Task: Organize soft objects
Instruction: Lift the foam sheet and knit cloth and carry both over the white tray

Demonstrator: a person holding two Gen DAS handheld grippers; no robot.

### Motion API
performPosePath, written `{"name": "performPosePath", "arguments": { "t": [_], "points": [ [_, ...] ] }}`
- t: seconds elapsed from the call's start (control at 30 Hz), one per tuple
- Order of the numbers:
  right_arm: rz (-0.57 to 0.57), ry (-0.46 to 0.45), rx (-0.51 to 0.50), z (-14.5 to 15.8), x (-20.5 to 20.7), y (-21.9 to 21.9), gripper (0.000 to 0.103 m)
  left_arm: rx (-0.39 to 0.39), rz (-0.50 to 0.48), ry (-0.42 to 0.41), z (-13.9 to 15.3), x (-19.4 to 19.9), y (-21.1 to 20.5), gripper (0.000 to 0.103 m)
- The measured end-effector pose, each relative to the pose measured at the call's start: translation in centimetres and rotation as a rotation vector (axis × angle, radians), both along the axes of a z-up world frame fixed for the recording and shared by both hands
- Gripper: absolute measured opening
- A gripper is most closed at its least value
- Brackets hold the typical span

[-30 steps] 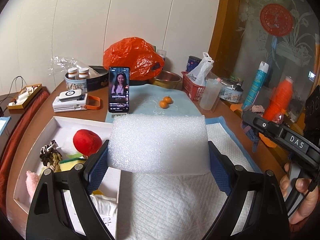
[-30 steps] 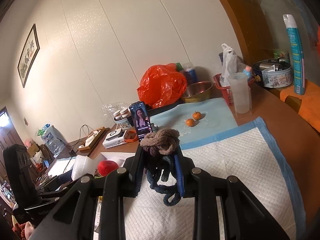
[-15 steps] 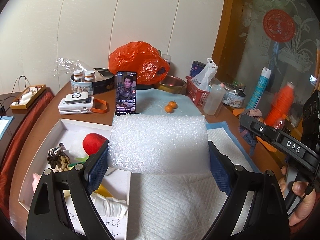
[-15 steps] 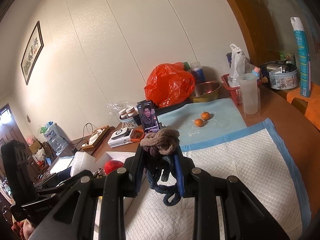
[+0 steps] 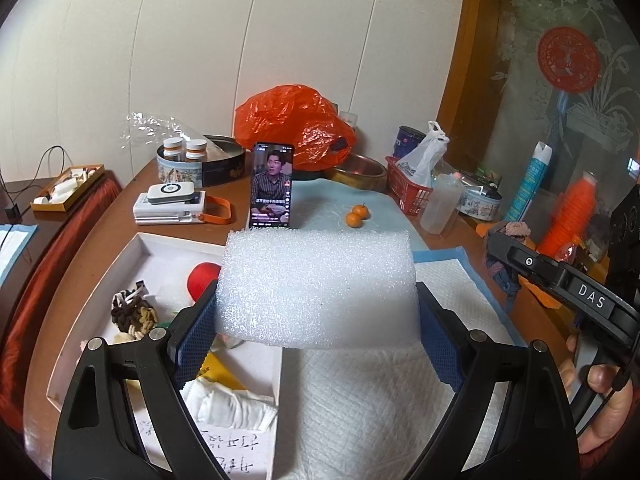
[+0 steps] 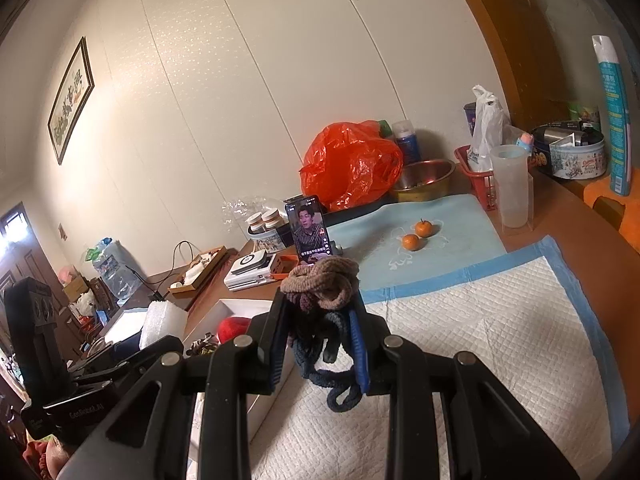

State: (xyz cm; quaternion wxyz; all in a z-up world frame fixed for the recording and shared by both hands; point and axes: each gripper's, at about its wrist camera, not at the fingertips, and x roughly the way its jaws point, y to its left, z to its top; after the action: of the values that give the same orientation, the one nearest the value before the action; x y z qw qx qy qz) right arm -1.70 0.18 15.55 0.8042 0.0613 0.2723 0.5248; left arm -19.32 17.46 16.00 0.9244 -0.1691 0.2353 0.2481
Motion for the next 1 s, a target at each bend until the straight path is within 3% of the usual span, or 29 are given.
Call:
{"name": "performPosePath", "arguments": {
  "t": [1.0],
  "points": [
    [0.057, -0.012, -0.022, 0.0, -3.3, 3.4, 0.027, -0.024, 0.074, -0.025, 0.2, -5.2, 3.3, 0.091]
  ]
}}
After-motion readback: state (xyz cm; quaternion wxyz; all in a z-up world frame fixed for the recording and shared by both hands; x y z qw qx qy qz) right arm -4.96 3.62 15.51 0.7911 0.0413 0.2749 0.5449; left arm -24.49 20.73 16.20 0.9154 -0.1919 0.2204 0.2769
